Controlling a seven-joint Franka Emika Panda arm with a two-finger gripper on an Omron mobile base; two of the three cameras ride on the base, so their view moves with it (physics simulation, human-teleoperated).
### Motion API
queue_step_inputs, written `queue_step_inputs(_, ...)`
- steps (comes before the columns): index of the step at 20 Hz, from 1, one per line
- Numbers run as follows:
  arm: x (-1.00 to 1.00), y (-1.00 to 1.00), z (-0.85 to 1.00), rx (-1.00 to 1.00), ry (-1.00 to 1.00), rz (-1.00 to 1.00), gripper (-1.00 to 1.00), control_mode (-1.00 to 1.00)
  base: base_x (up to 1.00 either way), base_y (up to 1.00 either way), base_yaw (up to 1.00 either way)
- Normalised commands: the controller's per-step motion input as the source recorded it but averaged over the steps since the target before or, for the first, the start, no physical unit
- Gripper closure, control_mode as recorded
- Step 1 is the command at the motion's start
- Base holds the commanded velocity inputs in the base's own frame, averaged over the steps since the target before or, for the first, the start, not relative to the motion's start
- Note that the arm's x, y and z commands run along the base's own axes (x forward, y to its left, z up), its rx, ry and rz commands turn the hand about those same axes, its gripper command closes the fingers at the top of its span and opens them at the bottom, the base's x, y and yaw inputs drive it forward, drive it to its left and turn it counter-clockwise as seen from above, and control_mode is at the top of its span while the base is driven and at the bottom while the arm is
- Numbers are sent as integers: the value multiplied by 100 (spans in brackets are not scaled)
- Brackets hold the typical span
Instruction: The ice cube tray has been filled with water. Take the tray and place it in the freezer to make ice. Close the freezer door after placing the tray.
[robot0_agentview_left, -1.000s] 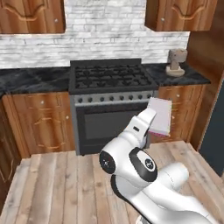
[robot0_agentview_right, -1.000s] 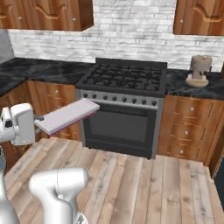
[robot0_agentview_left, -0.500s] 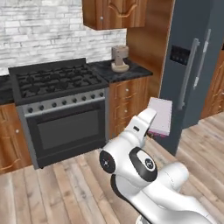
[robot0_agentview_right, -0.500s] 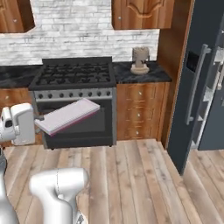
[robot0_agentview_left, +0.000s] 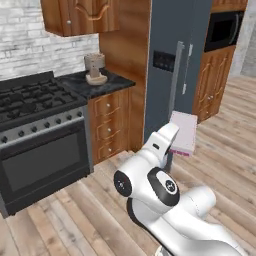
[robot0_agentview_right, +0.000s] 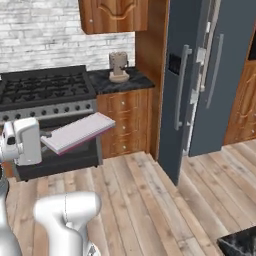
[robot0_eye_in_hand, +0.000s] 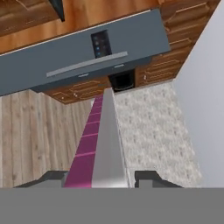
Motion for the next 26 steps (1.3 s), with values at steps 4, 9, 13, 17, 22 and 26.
queue_step_inputs(4, 0, 0, 0, 0, 0, 0, 100, 100, 32, -7, -35)
queue_step_inputs(9, 0, 0, 0, 0, 0, 0, 100, 100, 61, 0, -31)
queue_step_inputs(13, 0, 0, 0, 0, 0, 0, 100, 100, 73, -1, -28)
queue_step_inputs(17, 0, 0, 0, 0, 0, 0, 100, 100, 70, -15, -26)
queue_step_inputs(22, 0, 0, 0, 0, 0, 0, 100, 100, 34, -45, -27)
queue_step_inputs(26, 0, 0, 0, 0, 0, 0, 100, 100, 25, -52, -31)
